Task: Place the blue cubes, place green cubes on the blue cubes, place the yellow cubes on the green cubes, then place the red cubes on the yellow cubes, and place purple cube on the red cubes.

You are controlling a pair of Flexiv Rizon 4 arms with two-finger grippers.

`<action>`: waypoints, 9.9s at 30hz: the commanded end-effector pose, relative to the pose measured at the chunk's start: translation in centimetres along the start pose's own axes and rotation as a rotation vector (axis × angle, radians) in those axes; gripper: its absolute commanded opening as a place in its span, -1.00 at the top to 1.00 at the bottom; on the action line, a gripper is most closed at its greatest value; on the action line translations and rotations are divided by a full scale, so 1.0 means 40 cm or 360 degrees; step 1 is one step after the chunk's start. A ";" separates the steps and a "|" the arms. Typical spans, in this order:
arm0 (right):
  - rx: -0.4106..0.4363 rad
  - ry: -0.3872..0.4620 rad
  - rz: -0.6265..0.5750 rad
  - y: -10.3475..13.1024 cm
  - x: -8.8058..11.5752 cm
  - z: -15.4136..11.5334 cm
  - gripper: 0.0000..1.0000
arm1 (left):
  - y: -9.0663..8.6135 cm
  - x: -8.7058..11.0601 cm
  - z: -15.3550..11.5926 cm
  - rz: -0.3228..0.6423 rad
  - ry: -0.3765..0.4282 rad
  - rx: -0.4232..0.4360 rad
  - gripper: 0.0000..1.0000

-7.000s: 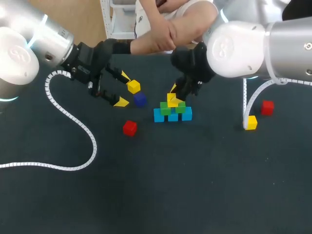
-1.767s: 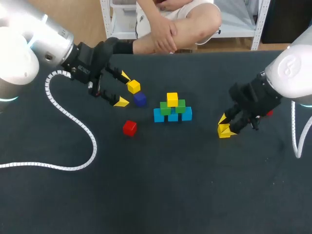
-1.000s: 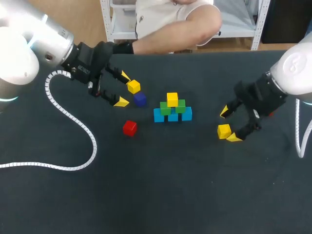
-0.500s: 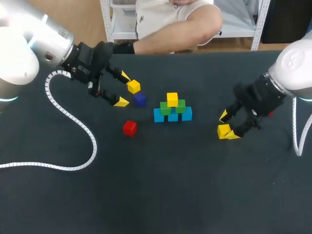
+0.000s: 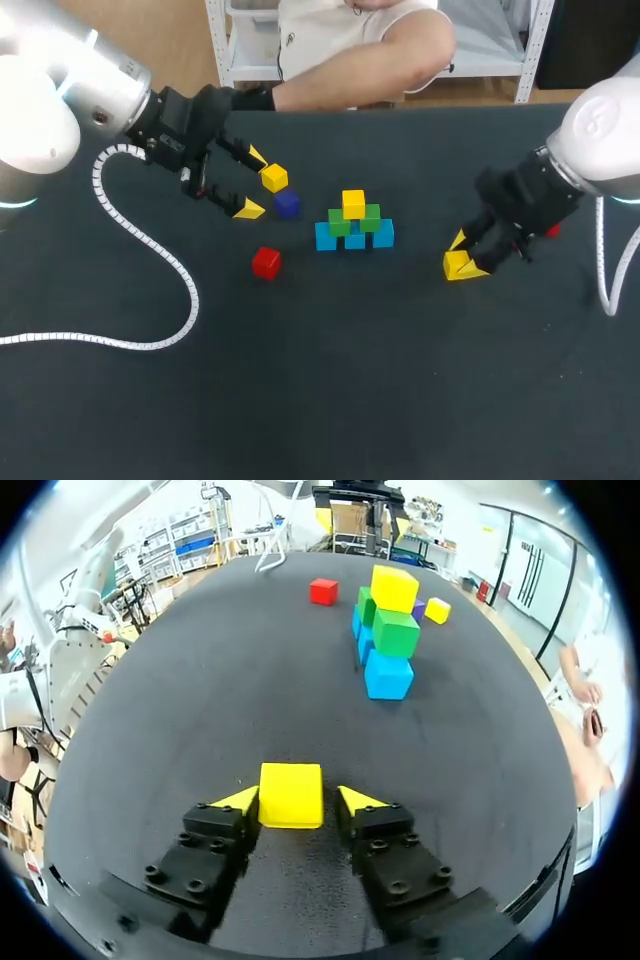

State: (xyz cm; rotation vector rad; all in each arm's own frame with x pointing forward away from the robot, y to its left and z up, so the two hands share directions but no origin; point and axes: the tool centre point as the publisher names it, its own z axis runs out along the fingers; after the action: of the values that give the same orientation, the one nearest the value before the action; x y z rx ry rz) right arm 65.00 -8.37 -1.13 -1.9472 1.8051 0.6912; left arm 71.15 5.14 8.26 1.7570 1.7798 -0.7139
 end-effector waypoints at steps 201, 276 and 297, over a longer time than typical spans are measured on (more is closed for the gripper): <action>0.0050 -0.0353 0.0162 -0.180 -0.268 -0.091 -1.00 | 0.005 0.001 0.000 0.0001 0.0001 0.0007 -1.00; 0.0052 -0.0335 0.0180 -0.162 -0.244 -0.118 -1.00 | 0.227 0.054 -0.002 0.0431 0.0355 0.0434 -1.00; 0.0052 -0.0335 0.0180 -0.162 -0.244 -0.118 -1.00 | 0.314 0.086 0.111 0.0848 0.0950 0.0625 -1.00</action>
State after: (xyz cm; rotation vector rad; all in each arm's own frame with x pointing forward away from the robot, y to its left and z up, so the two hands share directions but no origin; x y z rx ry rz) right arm 71.52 -2.77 8.17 -1.6933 1.7954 0.8640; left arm 82.94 4.97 2.85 2.6399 1.3747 -0.2030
